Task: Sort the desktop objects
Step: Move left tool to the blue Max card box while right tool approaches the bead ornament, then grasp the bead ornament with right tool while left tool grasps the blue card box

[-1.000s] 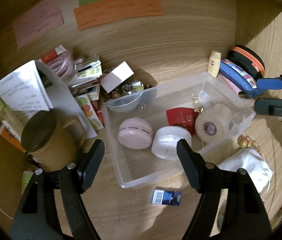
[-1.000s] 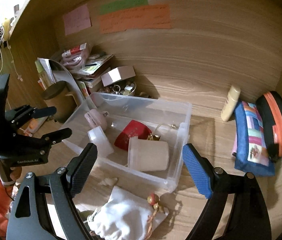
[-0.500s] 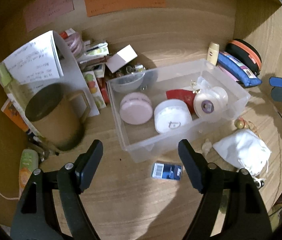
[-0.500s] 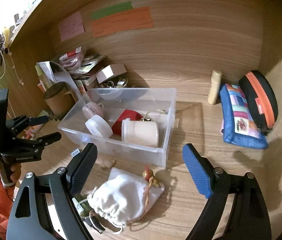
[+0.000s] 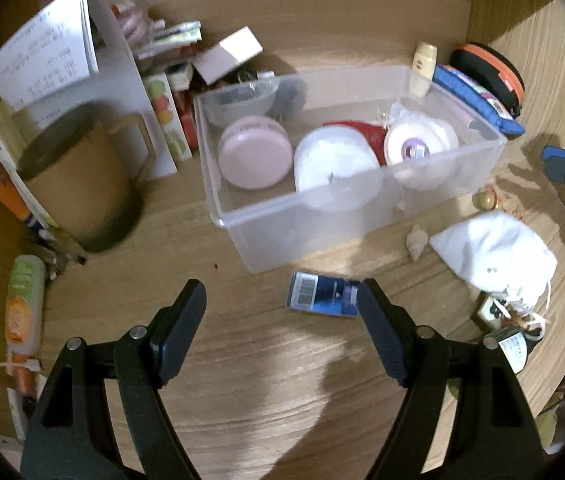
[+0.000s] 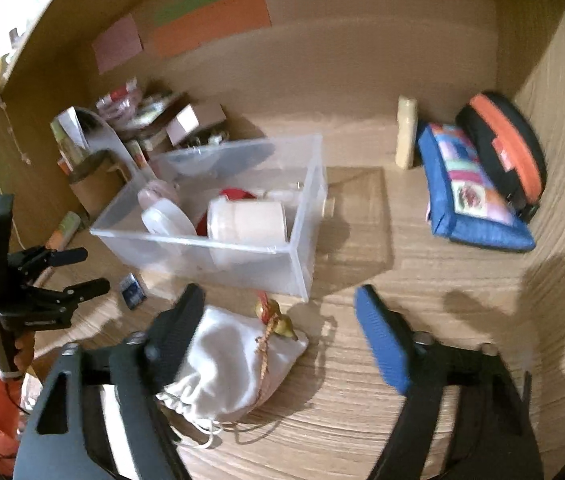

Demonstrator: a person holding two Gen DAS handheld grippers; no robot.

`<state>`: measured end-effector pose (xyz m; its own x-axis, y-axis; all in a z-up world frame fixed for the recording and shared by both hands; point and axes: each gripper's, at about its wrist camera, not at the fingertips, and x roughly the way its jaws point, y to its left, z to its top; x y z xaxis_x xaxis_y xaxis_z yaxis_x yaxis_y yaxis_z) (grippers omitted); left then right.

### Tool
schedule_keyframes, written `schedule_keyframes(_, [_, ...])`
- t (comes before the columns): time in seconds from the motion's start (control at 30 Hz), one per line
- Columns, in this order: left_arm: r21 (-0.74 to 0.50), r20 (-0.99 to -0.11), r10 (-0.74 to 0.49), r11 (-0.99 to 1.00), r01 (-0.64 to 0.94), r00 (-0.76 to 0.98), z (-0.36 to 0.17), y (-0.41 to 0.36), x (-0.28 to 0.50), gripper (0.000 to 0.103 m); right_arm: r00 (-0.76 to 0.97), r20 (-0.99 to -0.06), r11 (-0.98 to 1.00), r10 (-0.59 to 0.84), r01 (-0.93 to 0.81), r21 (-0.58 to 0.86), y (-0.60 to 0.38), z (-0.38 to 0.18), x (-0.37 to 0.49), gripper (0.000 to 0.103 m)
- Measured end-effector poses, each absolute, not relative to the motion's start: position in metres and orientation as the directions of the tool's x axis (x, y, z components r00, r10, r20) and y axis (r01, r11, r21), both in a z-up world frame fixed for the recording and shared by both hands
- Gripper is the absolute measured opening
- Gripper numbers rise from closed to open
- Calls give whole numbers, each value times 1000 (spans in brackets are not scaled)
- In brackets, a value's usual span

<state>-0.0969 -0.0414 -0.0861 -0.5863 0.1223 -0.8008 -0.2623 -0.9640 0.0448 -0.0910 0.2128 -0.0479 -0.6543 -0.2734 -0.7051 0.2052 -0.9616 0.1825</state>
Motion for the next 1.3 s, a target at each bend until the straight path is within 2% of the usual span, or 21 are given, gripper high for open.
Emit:
schedule_keyframes(0.13, [31, -817, 130, -963, -267, -562, -96, -41, -97, 78, -603, -748, -960, -278, 208, 189, 210, -70, -105, 50])
schedule_keyframes(0.33, [15, -836, 138, -962, -273, -532, -108, -39, -101, 78, -549, -780, -953, -299, 219, 210, 210, -91, -121, 39])
schedule_keyframes(0.87, [-20, -846, 166, -959, -281, -507, -115, -36, -111, 78, -518, -811, -954, -270, 260, 151, 191, -106, -130, 34])
schedule_keyframes(1.0, [-29, -846, 178, -956, -291, -502, -115, -34, -110, 78, -516, -810, -950, -279, 269, 157, 187, -107, -132, 23])
schedule_keyframes(1.3, [-44, -843, 202, -949, -311, -498, -114, -30, -113, 78, -545, -800, -955, -251, 277, 111, 181, -100, -128, 23])
